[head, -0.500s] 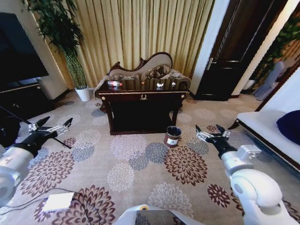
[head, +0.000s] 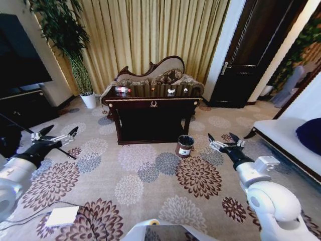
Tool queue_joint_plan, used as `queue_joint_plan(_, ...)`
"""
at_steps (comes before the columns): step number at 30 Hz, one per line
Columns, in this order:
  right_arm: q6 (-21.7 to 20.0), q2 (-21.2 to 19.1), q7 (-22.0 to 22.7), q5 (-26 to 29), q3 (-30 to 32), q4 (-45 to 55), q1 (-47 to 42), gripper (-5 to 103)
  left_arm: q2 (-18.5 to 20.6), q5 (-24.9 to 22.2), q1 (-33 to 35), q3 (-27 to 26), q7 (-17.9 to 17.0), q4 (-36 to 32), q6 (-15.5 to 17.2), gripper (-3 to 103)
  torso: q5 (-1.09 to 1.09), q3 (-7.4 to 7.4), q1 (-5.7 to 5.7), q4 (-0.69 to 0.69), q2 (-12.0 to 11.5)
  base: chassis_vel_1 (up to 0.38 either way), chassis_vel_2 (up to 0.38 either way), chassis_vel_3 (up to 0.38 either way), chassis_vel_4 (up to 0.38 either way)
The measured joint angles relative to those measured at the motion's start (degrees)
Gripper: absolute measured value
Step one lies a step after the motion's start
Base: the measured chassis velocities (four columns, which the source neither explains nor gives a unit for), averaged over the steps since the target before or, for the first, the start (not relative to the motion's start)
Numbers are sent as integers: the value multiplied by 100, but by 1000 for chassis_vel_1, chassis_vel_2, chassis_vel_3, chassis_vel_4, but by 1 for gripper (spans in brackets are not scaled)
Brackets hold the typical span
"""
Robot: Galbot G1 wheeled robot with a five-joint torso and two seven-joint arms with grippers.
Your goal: Move to the front of the table and place the trash on the table into the trash bin.
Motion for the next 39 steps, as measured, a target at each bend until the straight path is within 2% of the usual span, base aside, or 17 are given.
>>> queue_joint_plan(15,1,8,17,-12,-1,-9,-4,100,13,21,-9,24,10,6,-15,100,-1,1,2,-1,-3,-169,178,179,-166)
queue_joint_plan(16,1,7,19,-13,-1,-11,-4,100,12,22,-8,24,12,6,-16,100,2,3,5,4,-4,-264,280,236,-272)
queue_joint_plan(17,1,4,20,-15,-1,-11,-2,100,12,25,-5,24,21,5,-18,100,5,4,8,1,-5,-238,240,236,-228)
queue_joint_plan(23,1,-5,23,-16,0,-11,-7,100,7,33,0,25,29,4,-20,100,-7,-1,0,-3,0,-258,209,240,-233)
queue_joint_plan(24,1,-8,22,-16,-1,-13,-6,100,5,38,2,27,30,1,-20,100,-1,0,1,3,-1,-152,269,189,-213)
queue_joint_plan(27,1,-11,22,-16,-6,-19,-6,100,2,40,11,27,33,-12,-23,100,5,0,0,4,-1,-176,257,194,-233)
queue_joint_plan(30,1,-13,19,-16,-10,-28,-7,100,-3,47,17,29,36,-13,-25,100,-2,0,0,-2,-1,-242,211,215,-218)
queue_joint_plan(39,1,5,-3,-18,-37,-62,18,100,-4,93,15,73,43,-14,-41,100,0,1,1,1,-2,-247,229,252,-242)
